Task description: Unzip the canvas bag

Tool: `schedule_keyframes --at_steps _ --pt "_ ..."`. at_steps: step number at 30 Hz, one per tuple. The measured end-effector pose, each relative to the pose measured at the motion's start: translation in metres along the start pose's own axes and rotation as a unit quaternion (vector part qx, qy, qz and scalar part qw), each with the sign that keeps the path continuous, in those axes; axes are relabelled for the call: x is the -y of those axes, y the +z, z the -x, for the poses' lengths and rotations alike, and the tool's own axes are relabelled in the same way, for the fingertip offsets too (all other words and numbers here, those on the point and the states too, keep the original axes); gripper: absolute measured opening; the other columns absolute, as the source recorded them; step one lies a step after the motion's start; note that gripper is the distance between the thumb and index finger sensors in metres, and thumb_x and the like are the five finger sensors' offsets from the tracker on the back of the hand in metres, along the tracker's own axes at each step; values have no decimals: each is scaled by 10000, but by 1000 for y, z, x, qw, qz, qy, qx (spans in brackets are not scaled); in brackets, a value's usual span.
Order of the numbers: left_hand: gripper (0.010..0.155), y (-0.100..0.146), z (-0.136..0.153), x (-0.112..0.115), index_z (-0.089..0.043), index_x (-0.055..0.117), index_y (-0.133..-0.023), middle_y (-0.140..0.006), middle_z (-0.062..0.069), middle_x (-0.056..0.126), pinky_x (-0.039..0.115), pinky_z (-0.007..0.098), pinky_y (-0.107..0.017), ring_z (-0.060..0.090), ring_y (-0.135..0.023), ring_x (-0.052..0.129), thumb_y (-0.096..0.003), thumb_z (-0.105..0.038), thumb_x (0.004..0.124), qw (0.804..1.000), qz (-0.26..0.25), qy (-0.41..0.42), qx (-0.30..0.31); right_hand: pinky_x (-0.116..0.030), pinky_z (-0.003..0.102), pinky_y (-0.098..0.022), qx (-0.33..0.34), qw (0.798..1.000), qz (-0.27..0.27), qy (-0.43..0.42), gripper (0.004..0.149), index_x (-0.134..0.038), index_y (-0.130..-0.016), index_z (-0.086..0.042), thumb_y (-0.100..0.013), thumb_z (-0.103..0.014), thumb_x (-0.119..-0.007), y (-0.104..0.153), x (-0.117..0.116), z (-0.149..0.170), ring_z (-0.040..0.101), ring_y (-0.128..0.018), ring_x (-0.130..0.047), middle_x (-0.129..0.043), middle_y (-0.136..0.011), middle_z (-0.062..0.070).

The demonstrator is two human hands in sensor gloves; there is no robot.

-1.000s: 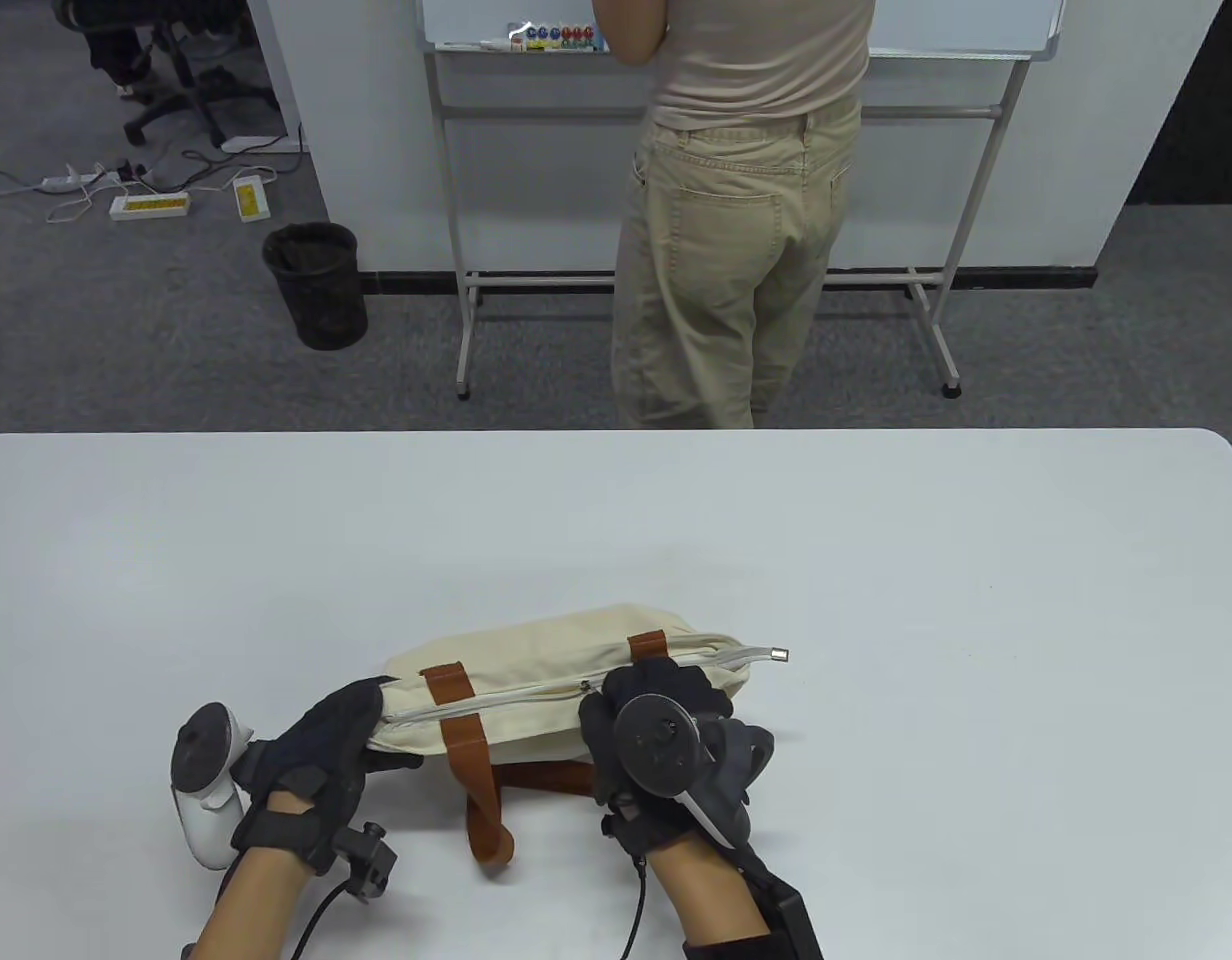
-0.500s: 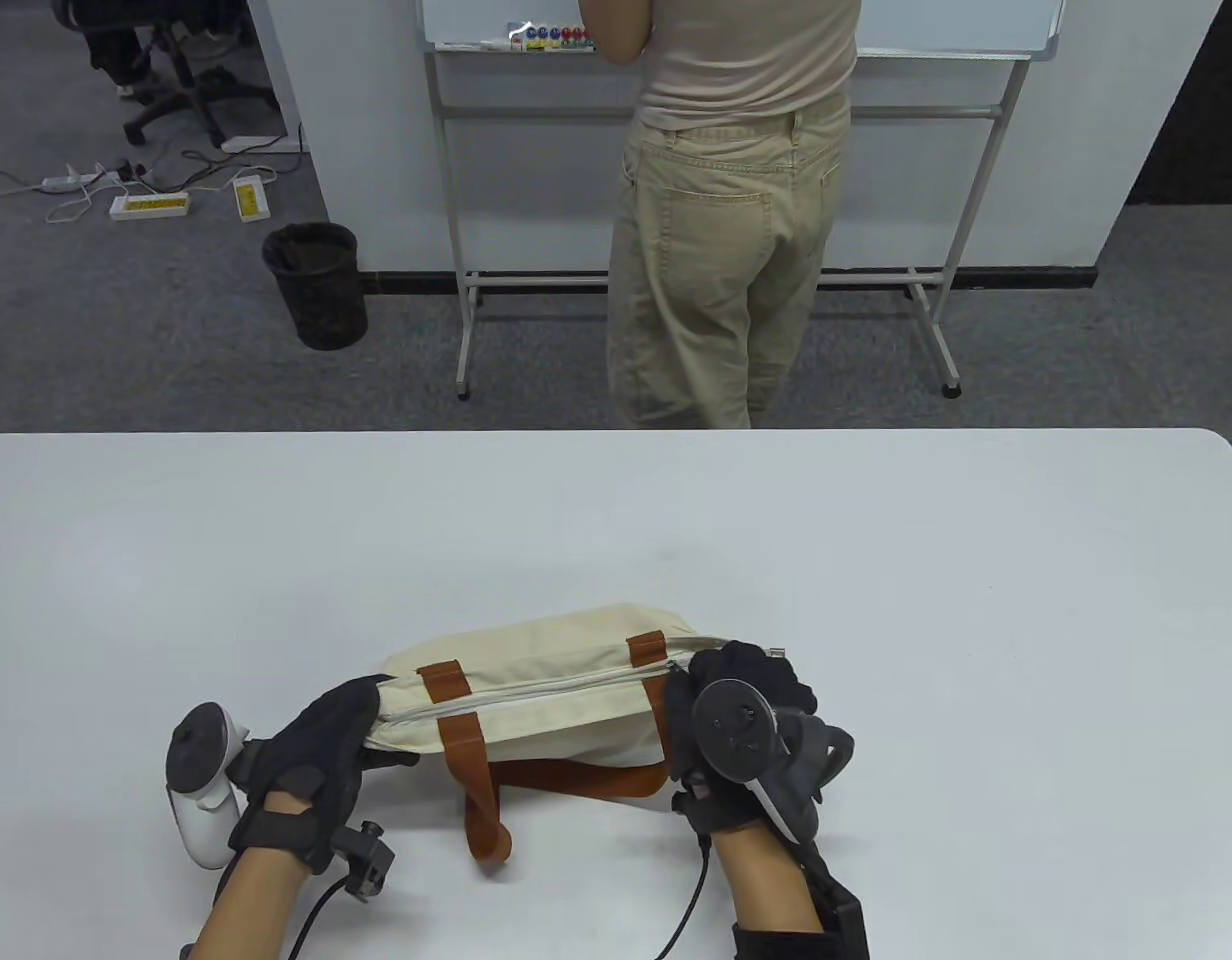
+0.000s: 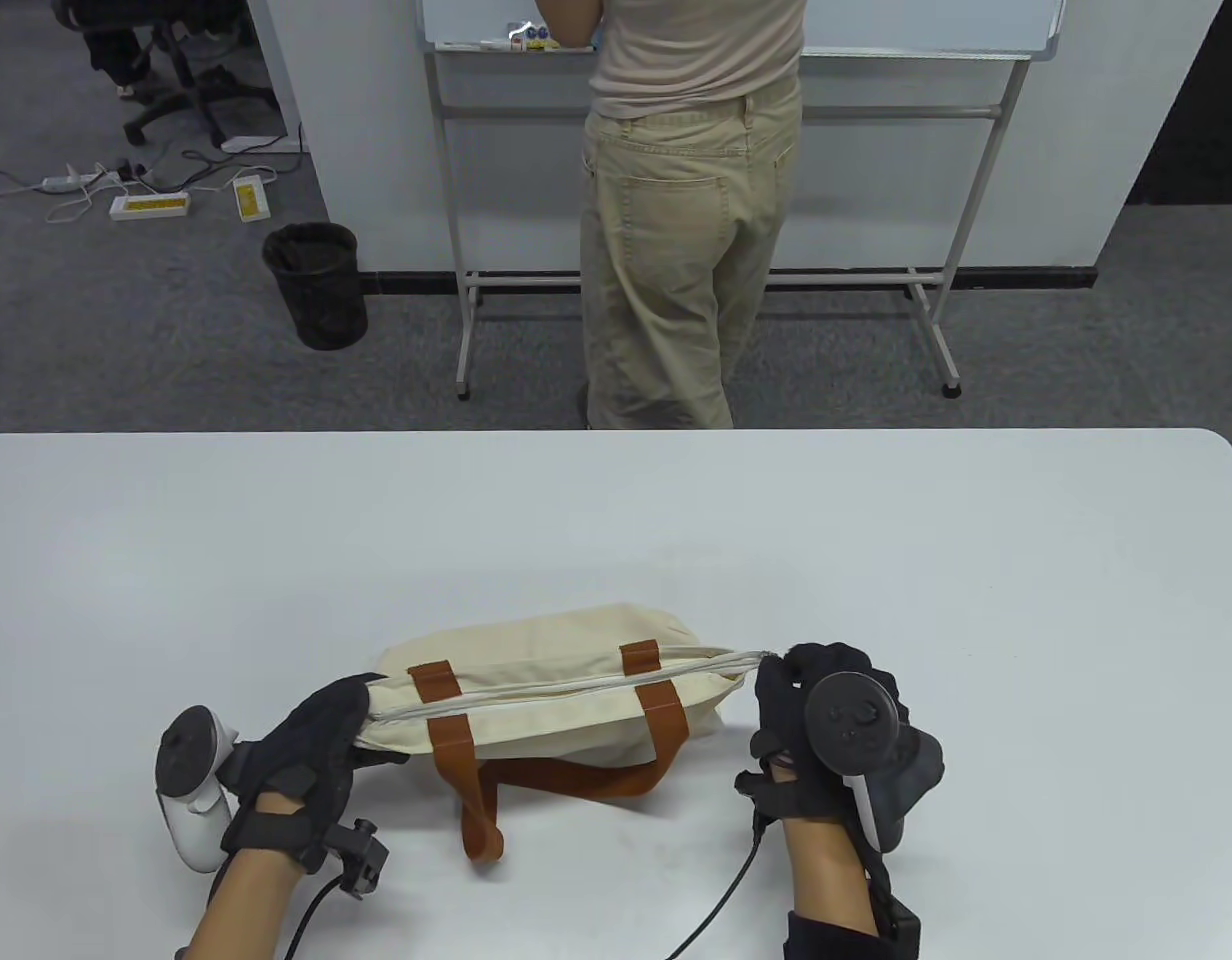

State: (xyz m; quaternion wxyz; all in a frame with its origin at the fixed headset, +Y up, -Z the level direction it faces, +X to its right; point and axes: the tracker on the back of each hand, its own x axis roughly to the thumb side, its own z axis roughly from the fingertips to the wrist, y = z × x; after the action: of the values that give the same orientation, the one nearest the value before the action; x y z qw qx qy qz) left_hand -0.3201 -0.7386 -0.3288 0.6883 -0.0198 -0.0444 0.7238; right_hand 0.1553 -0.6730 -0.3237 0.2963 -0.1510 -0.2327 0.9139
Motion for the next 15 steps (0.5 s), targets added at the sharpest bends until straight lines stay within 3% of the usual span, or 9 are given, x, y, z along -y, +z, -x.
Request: schedule_keyframes --at_steps 2,6,9,15 --pt "468 0 0 1 -172 845 -818 -637 115 995 769 491 -501 236 -464 1015 -499 -490 715 1000 -4 3 -2 -650 586 -456 39 999 28 -21 404 -922 -682 -104 -396 -388 -950 3 -2 -3 407 -606 -858 -863 -743 174" --pt "463 0 0 0 -174 844 -818 -638 108 1001 775 487 -501 231 -464 1020 -499 -481 707 1000 -6 9 1 -562 632 -571 99 992 41 -59 663 -780 -896 -90 -376 -462 -952 10 -2 -24 446 -779 -759 -729 -915 196" --pt "463 0 -1 -1 -175 844 -818 -638 108 999 773 488 -500 232 -464 1018 -499 -480 706 1000 -4 11 2 -484 667 -624 154 984 -1 -88 738 -704 -973 -104 -377 -467 -947 16 -6 -44 462 -885 -667 -647 -997 193" --pt "460 0 -1 -1 -176 844 -815 -626 109 995 770 488 -498 232 -454 1012 -501 -482 705 1000 -2 8 3 -373 704 -687 211 971 -104 -31 837 -554 -1062 -149 -385 -451 -942 20 -19 -77 476 -1051 -456 -479 -1109 171"
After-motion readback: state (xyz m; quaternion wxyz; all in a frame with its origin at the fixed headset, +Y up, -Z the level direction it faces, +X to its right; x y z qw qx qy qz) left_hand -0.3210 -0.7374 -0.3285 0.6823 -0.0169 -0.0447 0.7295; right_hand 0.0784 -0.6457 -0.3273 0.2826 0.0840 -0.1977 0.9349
